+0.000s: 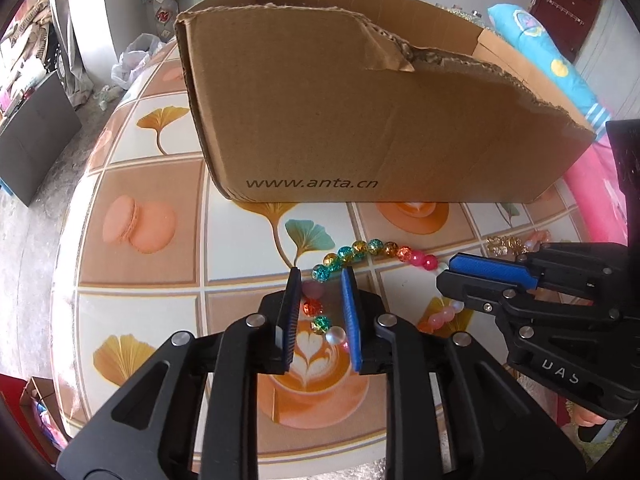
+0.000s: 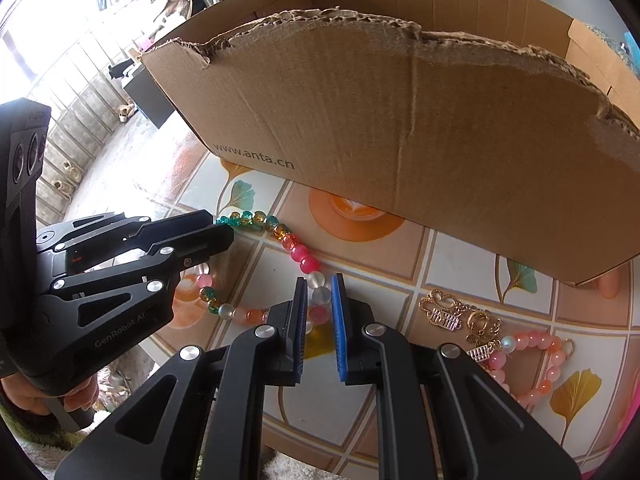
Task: Organize jewelry
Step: 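Close the right gripper on the multicolour bead bracelet and lift it, then carry the bead bracelet over the box with the right gripper and release it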
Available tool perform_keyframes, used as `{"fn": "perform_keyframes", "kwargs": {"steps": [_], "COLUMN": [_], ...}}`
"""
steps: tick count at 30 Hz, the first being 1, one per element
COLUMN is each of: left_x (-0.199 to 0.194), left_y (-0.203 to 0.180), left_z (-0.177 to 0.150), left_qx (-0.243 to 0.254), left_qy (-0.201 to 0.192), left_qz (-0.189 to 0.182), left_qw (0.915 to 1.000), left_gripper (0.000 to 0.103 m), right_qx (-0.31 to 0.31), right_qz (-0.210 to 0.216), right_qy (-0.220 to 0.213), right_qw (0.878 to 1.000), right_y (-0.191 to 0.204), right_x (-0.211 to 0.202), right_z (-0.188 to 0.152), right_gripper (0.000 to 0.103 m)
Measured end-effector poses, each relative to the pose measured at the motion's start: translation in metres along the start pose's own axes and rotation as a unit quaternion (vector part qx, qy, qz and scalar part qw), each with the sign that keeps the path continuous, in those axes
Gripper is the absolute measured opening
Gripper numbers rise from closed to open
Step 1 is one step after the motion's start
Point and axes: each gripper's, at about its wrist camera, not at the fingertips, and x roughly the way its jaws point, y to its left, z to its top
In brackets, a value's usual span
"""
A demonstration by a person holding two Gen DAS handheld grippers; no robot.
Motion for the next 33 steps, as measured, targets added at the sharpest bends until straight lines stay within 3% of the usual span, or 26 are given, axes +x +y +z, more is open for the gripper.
{"fn": "perform_keyframes", "kwargs": {"steps": [12,17,21,33], "left_x": [0.003,0.003,0.002,-0.040], "left_y": [0.002,0.002,0.006,0.008], "left_z": [0.003,0.000,-0.001,-0.004], "left_qx": [0.021,0.021,0.007,-0.017], "left_qy": [-0.024,-0.030,-0.031,-0.061], "left_qz": [-0.002,-0.017,-0.035,-0.073], "left_qw": [0.9995,0.9992,0.9989,0.9953], "left_gripper": [0.019,0.009,0.008,0.008], "right_qx": [-0.003,-0.009,0.004,0.010], "right_qz": [-0.009,-0.017,-0.007,0.016], "right_qy": [-0.015,-0.030,-0.031,-0.072], "right_qw": [1.000,0.999,0.999,0.997], "right_y": [0.005,0.008,0.003,-0.006], "right_x": [0.002,0.004,0.003,-0.034], "right_z": [-0.002,-0.003,-0.001,-0.013], "right_gripper": [0.013,0.013,0.010,0.010]}}
